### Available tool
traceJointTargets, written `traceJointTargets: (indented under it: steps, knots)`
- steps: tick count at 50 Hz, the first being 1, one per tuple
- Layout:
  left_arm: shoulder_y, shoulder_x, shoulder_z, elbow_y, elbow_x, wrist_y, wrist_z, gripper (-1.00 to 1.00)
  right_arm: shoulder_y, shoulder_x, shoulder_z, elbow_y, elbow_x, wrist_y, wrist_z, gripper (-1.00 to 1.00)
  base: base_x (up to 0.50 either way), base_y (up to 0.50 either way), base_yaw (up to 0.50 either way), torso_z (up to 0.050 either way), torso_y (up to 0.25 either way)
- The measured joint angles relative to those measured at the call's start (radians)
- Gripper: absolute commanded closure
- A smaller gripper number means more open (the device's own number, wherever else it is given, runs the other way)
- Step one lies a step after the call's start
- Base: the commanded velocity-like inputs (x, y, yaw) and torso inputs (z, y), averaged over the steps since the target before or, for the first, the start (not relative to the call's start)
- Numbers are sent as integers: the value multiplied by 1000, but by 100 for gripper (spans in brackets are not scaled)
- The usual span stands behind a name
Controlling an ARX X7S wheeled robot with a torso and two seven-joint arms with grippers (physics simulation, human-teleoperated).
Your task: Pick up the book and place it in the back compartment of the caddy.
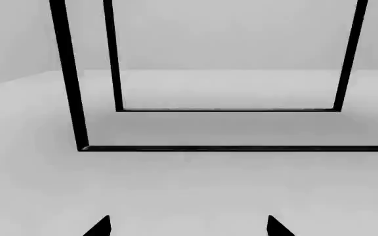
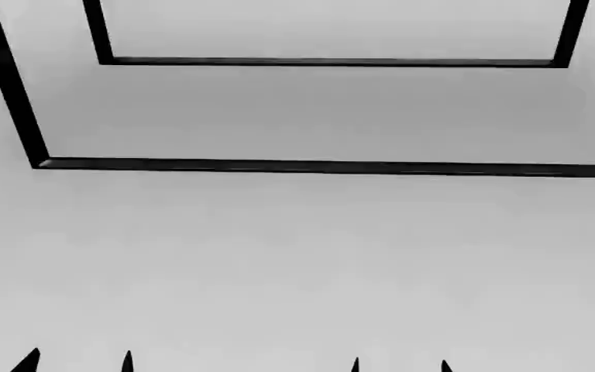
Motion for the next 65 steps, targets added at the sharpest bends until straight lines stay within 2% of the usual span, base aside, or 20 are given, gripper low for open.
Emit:
traceJointTargets:
  steps: [15, 40, 65]
  knots:
    - [4, -79, 100, 6, -79, 6, -91, -100, 11, 130, -165, 1, 132, -15, 156, -100, 0, 0, 0, 0, 0]
    - [0, -122, 146, 23, -126, 4, -125, -100, 23, 177, -226, 2, 168, -15, 214, -100, 0, 0, 0, 0, 0]
    - [11, -150, 177, 54, -147, 23, -130, -100, 25, 191, -244, -7, 174, -16, 234, -100, 0, 0, 0, 49, 0]
